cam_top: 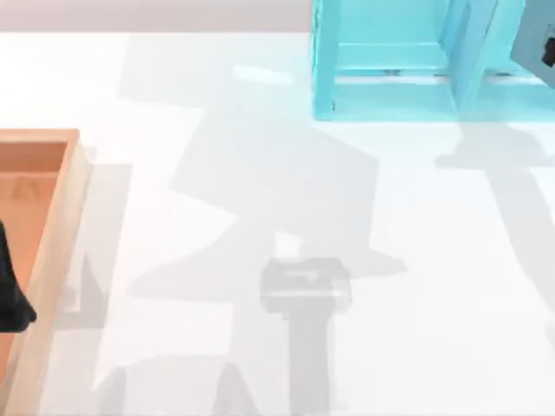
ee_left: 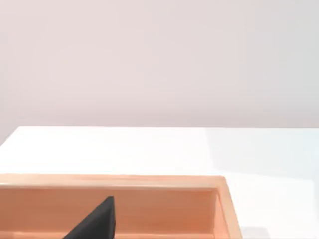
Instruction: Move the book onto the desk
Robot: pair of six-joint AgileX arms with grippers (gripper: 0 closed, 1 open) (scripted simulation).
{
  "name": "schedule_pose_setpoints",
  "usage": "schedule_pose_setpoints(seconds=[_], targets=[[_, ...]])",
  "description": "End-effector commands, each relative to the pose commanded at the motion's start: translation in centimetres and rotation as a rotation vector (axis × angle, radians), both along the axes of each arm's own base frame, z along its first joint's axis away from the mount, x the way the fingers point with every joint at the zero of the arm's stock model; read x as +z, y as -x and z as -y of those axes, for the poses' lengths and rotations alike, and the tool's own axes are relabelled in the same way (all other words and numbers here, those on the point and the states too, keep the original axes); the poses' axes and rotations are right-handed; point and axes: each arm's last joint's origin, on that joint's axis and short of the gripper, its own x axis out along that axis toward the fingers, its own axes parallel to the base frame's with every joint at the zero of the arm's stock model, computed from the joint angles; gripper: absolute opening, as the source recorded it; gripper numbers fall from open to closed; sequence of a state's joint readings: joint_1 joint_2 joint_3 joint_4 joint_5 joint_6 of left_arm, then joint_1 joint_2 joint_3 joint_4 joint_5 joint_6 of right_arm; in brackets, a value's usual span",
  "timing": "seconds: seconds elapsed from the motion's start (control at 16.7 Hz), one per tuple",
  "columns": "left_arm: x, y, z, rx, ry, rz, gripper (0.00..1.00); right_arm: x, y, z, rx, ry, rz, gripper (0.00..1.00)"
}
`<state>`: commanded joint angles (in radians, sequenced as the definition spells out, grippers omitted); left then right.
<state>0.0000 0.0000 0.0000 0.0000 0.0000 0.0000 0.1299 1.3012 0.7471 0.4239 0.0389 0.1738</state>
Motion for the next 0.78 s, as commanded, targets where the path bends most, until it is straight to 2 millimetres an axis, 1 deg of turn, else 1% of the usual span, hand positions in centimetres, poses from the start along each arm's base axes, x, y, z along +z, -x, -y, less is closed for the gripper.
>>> schedule_pose_setpoints(seconds=[0.12, 0.18, 0.3, 0.42, 0.54, 0.66, 0.78], targets=[[0.0, 0.0, 0.0, 0.000, 0.000, 0.000, 1.00, -1.3, -0.2, -4.2, 0.061, 0.178, -0.001, 0.00], [0.0, 0.0, 0.0, 0.000, 0.000, 0.000, 1.00, -2.1, 0.0, -6.4, 0.097, 0.286, 0.001, 0.00], [0.0, 0.0, 0.0, 0.000, 0.000, 0.000, 1.00, -4.0, 1.1, -11.0, 0.176, 0.535, 0.013, 0.00], [0.0, 0.0, 0.0, 0.000, 0.000, 0.000, 1.00, -6.0, 3.2, -15.5, 0.267, 0.804, 0.043, 0.00], [0.0, 0.0, 0.0, 0.000, 0.000, 0.000, 1.00, -8.0, 6.1, -19.4, 0.352, 1.055, 0.089, 0.00], [0.0, 0.0, 0.0, 0.000, 0.000, 0.000, 1.00, -9.7, 9.0, -22.2, 0.409, 1.264, 0.136, 0.00], [0.0, 0.0, 0.0, 0.000, 0.000, 0.000, 1.00, -11.1, 11.3, -23.9, 0.436, 1.425, 0.174, 0.00]])
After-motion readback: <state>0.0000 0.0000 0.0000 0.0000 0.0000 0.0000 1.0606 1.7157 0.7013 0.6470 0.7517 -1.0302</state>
